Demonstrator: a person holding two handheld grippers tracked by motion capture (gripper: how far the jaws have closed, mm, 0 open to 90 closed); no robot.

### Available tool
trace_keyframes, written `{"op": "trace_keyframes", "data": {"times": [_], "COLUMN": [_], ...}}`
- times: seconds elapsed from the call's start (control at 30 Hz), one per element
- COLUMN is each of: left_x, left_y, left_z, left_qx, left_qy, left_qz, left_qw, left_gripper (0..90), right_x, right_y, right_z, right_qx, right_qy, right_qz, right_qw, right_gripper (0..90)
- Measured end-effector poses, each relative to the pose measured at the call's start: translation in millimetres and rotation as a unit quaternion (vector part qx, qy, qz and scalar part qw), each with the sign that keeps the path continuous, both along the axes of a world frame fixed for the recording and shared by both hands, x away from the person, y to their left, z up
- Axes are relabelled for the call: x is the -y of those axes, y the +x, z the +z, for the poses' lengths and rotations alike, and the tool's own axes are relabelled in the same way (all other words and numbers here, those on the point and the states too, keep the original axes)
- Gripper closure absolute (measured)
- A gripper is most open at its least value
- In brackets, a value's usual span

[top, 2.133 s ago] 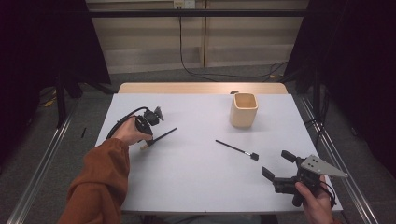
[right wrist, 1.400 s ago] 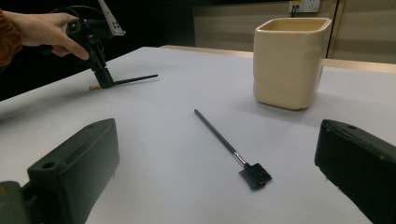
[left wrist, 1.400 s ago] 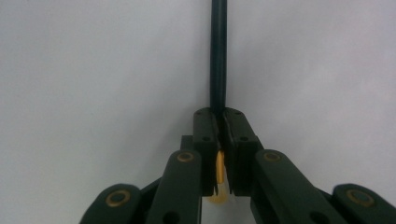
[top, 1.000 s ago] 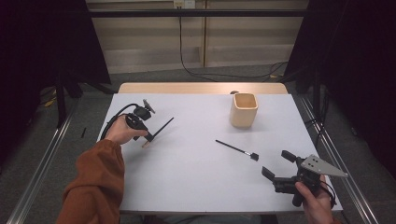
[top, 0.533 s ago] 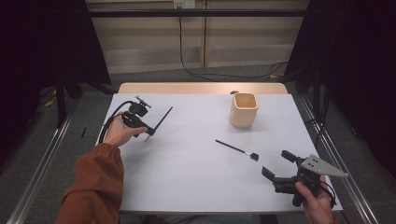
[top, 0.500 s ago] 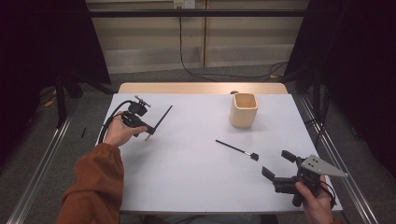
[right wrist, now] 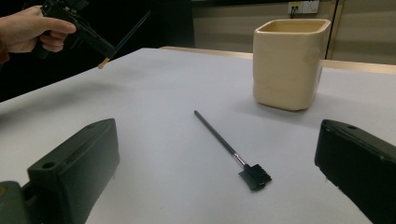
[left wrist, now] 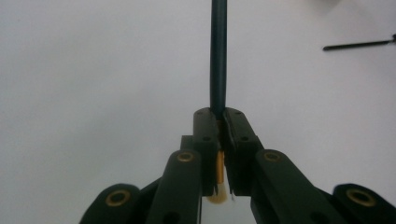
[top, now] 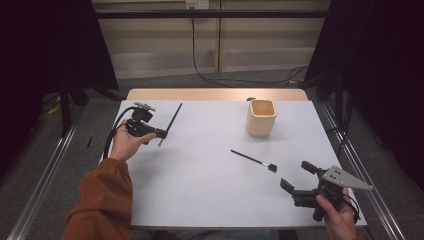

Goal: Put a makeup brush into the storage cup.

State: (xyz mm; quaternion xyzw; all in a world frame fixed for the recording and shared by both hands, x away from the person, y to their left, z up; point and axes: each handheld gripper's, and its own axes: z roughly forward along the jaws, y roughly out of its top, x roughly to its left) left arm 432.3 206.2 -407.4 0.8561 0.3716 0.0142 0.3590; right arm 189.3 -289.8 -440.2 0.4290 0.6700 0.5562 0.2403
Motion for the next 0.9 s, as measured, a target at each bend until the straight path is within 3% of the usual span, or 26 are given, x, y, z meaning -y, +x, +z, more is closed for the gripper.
{"op": "trace_keyframes", "data": {"times": [0.2, 0.27, 0.43, 0.77, 0.9], "left_x": [-2.6, -2.4, 1.3, 1.8, -3.1], "left_y": [-4.7, -6.1, -12.7, -21.5, -23.8], "left_z": [4.4, 5.1, 10.0, 17.5, 17.3], "left_qx": [0.027, 0.038, 0.067, 0.121, 0.136], "left_qy": [-0.033, -0.035, -0.058, -0.112, -0.155], "left_qz": [0.009, 0.011, 0.004, 0.019, 0.024], "left_qw": [0.9991, 0.9986, 0.9960, 0.9861, 0.9782], "left_gripper": [84.5, 84.5, 84.5, 84.5, 84.5], "right_x": [-0.1, -0.1, 0.0, 0.2, 0.0], "right_y": [0.0, -0.1, -0.1, -0.4, -0.4], "right_z": [0.0, 0.1, 0.1, 0.3, 0.4], "right_qx": [0.000, 0.000, 0.000, 0.001, 0.001], "right_qy": [0.000, 0.000, 0.000, 0.001, 0.001], "right_qz": [0.000, 0.000, 0.000, 0.000, 0.000], "right_qw": [1.0000, 1.0000, 1.0000, 1.0000, 1.0000], "right_gripper": [0.0, 0.0, 0.0, 0.0, 0.0]}}
